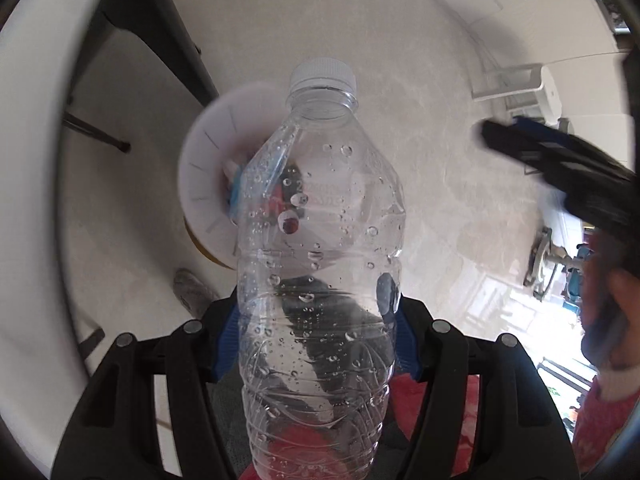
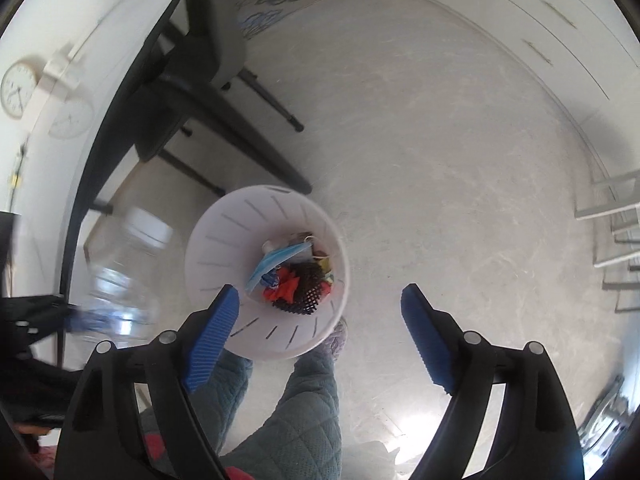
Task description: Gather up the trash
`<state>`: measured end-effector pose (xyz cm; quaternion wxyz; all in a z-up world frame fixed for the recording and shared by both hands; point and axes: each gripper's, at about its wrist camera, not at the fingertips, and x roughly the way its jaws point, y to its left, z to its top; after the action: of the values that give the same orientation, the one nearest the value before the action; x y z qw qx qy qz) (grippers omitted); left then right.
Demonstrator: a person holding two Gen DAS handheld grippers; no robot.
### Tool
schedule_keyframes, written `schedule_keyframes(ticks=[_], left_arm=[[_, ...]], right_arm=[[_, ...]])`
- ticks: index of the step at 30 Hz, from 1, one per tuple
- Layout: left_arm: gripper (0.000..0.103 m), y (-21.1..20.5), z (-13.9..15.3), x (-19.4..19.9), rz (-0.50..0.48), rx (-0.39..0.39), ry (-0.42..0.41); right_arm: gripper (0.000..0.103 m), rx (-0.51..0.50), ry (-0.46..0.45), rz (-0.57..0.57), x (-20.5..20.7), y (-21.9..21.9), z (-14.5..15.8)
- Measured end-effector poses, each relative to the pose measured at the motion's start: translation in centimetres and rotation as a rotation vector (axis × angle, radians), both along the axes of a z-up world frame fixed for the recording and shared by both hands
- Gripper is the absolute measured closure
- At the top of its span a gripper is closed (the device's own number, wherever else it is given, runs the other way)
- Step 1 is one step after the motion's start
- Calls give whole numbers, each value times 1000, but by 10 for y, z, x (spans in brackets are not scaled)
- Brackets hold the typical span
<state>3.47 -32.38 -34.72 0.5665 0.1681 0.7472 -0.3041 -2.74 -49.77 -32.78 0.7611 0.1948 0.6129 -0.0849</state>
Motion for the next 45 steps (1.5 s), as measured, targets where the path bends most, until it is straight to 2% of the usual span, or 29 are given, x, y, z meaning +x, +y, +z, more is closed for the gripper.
schedule_keyframes(ticks=[7, 11, 13, 15, 20, 26, 34, 37, 38, 39, 44, 45], left_arm=[[43, -8, -97, 35, 37, 146, 153], [39, -13, -138, 39, 53, 201, 227], [24, -14, -147, 39, 57, 229, 222], [21, -11, -151, 42, 55, 231, 201], [18, -22, -138, 37, 38, 205, 148], [17, -35, -102, 29, 11, 140, 21], [17, -39, -56, 17, -4, 76, -86], [17, -35, -20, 12, 14, 32, -144], [17, -31, -3, 10, 21, 11, -178], [17, -28, 12, 8, 28, -6, -202], [11, -2, 105, 0, 85, -101, -375], [8, 5, 122, 0, 96, -114, -410]], right_arm=[[19, 2, -9, -14, -13, -10, 4], [19, 17, 7, -9, -16, -7, 2], [19, 29, 13, -4, -16, -3, -1], [19, 35, 18, 8, -15, 1, -3], [19, 39, 18, 13, -14, 8, -4], [19, 29, 11, 9, -14, 9, -2], [19, -14, -3, -4, -19, 4, 10], [16, -74, -25, -11, -25, 1, 28], [8, -94, -33, -15, -27, -1, 35], [4, -121, -49, -25, -31, -2, 44], [2, -126, -103, -48, -35, 2, 78], [2, -126, -116, -46, -34, 5, 84]])
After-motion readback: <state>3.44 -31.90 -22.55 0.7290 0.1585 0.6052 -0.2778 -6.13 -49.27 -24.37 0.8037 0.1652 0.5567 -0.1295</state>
